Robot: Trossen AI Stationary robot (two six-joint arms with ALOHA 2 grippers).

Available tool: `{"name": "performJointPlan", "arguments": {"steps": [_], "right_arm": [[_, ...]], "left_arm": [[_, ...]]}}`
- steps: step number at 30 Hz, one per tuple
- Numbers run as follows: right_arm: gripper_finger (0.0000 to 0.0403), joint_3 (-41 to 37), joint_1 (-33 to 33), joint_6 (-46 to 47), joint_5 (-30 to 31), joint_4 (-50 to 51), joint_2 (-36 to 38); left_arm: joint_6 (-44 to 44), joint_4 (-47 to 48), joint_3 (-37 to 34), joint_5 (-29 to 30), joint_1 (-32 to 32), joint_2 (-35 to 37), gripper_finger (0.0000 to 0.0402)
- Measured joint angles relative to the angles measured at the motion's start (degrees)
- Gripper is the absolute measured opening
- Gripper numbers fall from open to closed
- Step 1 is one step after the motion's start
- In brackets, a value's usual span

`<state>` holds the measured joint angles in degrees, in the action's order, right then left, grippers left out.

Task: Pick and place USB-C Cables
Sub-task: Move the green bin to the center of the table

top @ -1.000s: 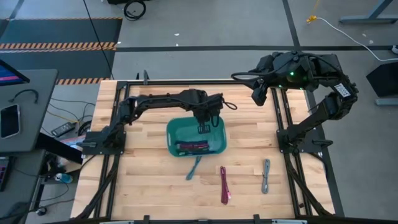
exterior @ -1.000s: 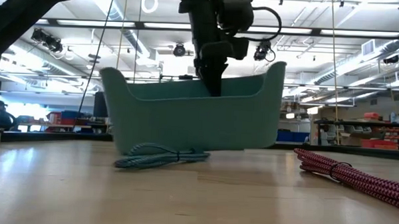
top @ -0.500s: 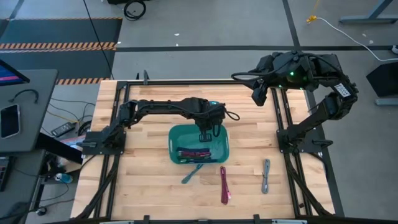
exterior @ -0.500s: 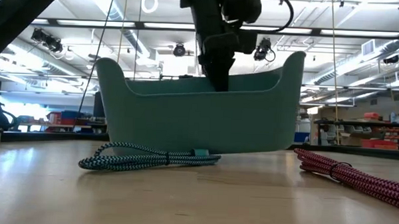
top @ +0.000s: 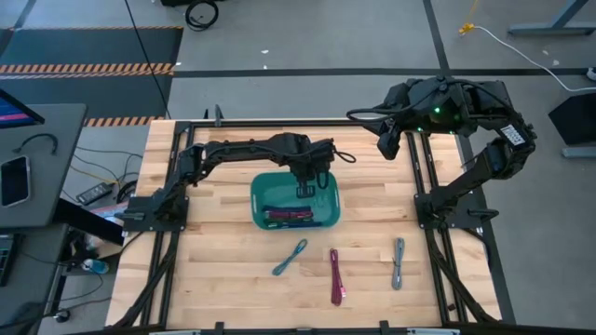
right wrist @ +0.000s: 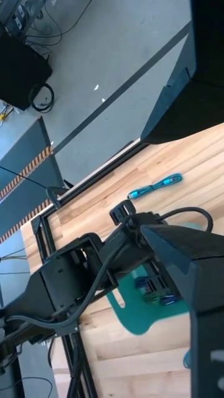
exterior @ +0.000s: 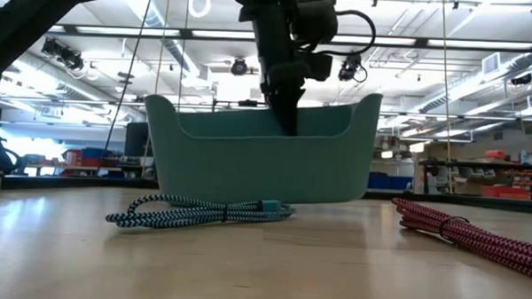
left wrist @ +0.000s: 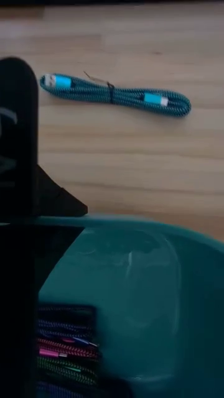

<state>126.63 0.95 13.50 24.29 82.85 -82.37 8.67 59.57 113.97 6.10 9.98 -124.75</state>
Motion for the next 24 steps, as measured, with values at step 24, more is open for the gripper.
{"name": "performJointPlan", "arguments": {"steps": [24], "right_arm": [[0.0229,0.0,0.01,0.04,-0.02,-0.07,0.0]], "left_arm": [[2.51,-1.7,-0.11,-4.45,0.74,-2.4,0.0002]]}}
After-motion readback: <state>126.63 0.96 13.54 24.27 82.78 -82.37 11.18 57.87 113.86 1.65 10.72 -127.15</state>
